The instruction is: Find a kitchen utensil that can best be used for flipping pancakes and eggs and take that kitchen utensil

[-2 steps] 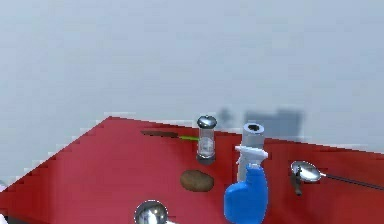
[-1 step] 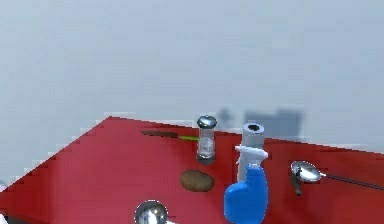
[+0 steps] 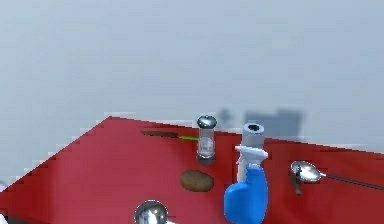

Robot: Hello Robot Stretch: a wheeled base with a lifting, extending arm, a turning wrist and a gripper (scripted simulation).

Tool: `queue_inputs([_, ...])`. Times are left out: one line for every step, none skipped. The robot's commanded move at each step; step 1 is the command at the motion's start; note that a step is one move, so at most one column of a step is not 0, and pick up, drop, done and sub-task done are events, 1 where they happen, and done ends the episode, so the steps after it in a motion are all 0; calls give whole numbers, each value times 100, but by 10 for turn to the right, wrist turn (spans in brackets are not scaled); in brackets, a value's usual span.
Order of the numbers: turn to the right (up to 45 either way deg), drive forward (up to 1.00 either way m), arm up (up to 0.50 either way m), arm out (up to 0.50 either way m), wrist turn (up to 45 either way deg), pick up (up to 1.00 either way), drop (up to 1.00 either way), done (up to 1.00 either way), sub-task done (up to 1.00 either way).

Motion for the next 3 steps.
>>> queue_inputs([0, 0, 0, 0, 0, 100, 0, 0, 0])
queue_inputs([0, 0, 10, 0, 0, 0, 0, 0, 0])
queue_inputs([0, 0, 0, 0, 0, 0, 0, 100, 0])
